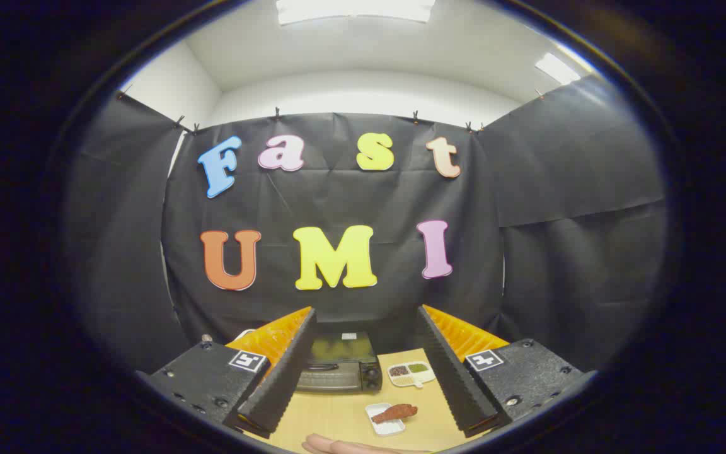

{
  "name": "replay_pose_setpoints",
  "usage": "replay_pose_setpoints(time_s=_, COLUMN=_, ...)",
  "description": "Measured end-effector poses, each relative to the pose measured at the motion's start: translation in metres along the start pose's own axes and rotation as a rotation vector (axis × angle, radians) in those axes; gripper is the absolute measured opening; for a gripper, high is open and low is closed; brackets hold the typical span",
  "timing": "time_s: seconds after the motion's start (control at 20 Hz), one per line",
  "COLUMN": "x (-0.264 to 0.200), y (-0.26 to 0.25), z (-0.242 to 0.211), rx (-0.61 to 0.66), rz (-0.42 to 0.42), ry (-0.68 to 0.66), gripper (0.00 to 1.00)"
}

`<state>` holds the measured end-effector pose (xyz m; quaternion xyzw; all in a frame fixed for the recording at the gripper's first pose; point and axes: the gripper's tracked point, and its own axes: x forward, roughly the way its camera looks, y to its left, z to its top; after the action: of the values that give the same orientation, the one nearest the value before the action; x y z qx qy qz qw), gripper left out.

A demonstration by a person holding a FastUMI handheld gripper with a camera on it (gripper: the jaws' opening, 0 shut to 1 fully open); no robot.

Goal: Open the toaster oven, put the food inside, and close the toaster oven door.

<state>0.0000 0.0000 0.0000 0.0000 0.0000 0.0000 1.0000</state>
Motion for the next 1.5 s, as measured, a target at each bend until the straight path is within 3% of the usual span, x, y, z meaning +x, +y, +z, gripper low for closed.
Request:
replay_pose_setpoints(time_s=0.8, x=0.028, y=0.015, z=-0.015, rx=-0.002, rz=0.013, ry=-0.027, gripper=1.0)
replay_pose_setpoints(time_s=1.1, x=0.111, y=0.041, z=-0.059, rx=0.033, rz=0.076, ry=-0.024, gripper=1.0)
replay_pose_setpoints(time_s=1.5, x=0.227, y=0.098, z=-0.159, rx=-0.031, rz=0.133, ry=0.137, gripper=1.0)
